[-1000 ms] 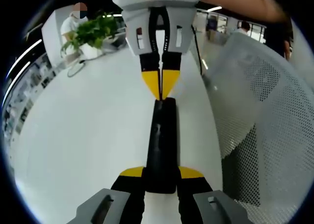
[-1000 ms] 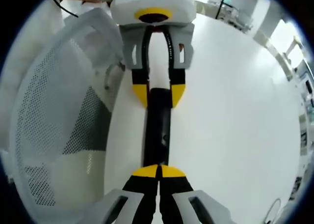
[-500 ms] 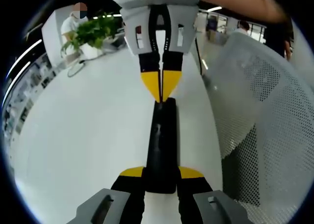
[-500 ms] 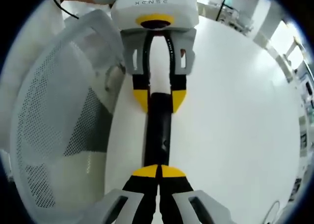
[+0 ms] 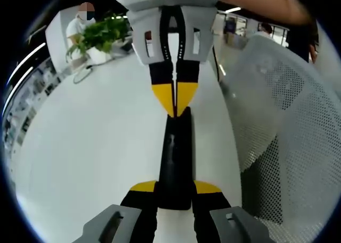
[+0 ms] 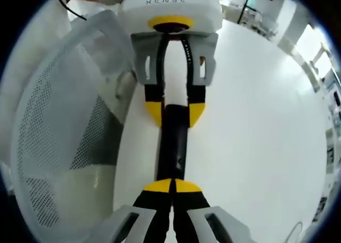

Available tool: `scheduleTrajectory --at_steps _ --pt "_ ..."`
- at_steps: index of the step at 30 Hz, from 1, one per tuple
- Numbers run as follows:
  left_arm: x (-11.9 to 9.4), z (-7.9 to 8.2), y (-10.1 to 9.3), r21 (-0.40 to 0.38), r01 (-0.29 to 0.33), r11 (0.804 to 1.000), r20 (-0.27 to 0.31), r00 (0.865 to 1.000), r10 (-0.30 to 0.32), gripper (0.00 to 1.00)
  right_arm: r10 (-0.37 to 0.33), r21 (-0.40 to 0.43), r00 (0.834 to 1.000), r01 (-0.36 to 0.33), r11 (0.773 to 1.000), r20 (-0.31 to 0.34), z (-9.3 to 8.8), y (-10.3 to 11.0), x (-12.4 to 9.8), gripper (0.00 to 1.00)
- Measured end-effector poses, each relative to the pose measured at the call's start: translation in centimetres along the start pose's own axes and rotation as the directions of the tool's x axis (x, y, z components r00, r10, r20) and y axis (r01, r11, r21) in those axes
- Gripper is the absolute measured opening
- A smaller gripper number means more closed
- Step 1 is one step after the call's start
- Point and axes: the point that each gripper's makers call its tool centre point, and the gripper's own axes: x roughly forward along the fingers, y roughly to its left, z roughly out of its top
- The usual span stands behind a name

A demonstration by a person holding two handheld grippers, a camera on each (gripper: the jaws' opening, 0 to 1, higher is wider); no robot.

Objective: Press the specified remote control buttons in sequence, fully releasing each button before pressing the next.

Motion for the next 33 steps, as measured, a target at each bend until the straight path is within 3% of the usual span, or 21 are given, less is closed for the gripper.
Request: scheduleTrajectory --at_steps 33 --pt "0.1 -0.1 0.1 -0.004 -0.005 1.000 -0.004 1.000 0.005 0.23 0.034 -0.018 0.999 -0.035 0.999 -0.031 -0.4 0.1 1.8 0.00"
